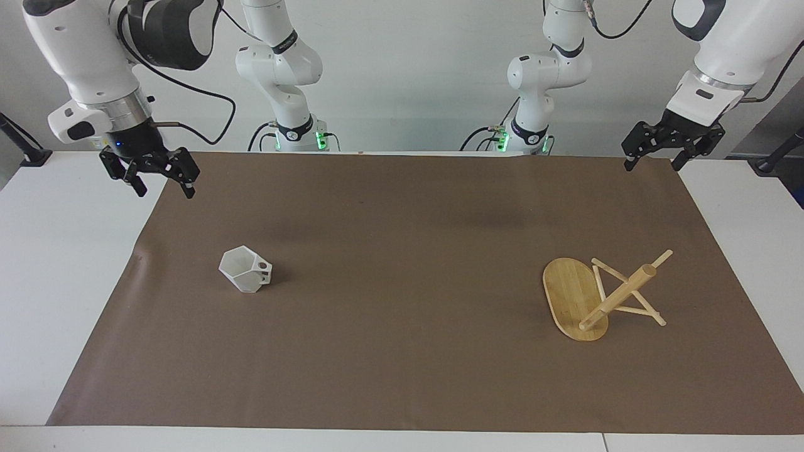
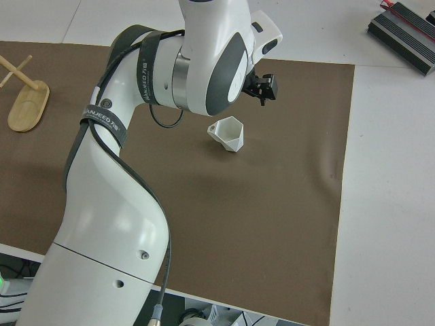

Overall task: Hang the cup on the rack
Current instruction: 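Reach the right gripper toward the white mug and grasp it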

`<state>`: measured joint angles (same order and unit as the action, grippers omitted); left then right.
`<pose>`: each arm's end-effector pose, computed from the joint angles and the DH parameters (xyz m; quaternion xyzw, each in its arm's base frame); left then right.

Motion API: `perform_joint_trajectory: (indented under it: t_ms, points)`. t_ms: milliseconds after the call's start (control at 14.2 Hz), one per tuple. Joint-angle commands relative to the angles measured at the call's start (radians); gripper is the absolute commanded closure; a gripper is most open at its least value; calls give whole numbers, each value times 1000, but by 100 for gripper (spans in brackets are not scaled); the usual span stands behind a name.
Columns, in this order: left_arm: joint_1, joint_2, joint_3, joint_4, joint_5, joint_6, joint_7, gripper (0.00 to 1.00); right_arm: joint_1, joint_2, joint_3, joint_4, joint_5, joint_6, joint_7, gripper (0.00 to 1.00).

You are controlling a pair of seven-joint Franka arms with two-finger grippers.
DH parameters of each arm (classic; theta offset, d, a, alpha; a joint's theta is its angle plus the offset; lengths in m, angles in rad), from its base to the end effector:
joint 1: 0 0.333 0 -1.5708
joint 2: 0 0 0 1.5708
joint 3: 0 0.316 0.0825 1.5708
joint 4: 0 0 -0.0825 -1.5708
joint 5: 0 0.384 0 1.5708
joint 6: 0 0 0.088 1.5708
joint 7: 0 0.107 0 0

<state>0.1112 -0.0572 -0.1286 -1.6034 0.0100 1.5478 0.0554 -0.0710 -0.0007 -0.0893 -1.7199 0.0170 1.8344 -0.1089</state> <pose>0.5344 -0.0103 0.6380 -0.9993 0.0362 -0.0004 0.0087 0.5668 -0.0903 0.5777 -0.9979 0.0274 -0.0582 0.0006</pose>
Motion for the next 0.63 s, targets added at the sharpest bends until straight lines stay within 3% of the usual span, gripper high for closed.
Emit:
perform_joint_trajectory:
  t_ms: [0, 564]
  points:
    - [7, -24, -2, -29, -12, 8, -8, 0, -18, 59, 5, -9, 29, 63, -23, 0]
    - [7, -24, -2, -29, -12, 8, -8, 0, -16, 232, 6, -7, 31, 232, -25, 0]
